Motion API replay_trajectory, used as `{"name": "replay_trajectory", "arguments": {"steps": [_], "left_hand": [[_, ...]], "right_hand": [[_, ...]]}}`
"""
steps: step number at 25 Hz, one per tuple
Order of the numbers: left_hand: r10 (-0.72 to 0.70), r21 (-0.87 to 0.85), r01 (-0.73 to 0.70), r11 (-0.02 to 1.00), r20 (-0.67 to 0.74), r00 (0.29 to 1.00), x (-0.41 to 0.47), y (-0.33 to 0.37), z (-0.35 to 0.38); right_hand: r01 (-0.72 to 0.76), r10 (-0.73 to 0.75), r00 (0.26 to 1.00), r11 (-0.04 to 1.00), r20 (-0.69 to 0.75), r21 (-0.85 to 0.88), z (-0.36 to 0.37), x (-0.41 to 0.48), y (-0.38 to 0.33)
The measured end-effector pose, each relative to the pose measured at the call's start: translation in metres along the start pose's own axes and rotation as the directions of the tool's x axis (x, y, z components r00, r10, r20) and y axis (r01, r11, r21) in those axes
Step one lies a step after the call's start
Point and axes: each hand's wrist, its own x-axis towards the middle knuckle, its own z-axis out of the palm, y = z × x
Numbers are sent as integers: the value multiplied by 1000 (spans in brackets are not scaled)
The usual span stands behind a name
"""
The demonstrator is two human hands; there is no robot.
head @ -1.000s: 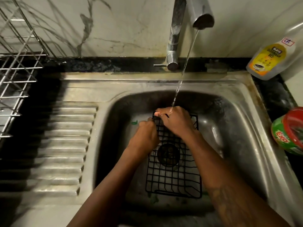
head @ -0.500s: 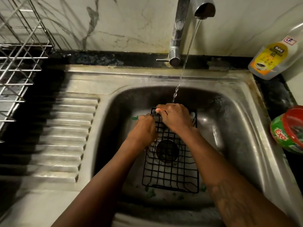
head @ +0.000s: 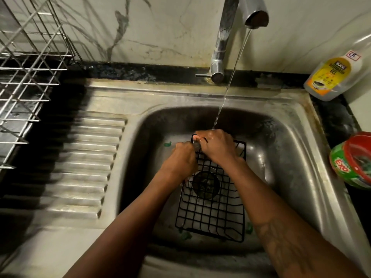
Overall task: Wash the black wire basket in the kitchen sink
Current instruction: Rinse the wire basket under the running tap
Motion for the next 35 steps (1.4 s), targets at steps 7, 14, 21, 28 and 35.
{"name": "replay_trajectory", "arguments": {"steps": [7,14,21,28,35], "left_hand": [[-76,-50,78,996,37,996,0,2,1],[-62,-53,65,996,41,997,-1,6,-2],[-123,-67,128,990,70,990,-4,13,-3],[-115,-78,120,990,65,991,-5,9,-6],[-188,-130,203,970,118,975,-2,13,-3]], "right_hand": [[19,-16,969,1000,-246,11,-18,-34,46],[-125,91,966,984,244,129,8,-21,-12],[-428,436,891,900,124,-86,9,-28,6],[-382,354,911,918,209,110,18,-17,-3],[-403,405,902,914,149,-46,25,-17,-3]]}}
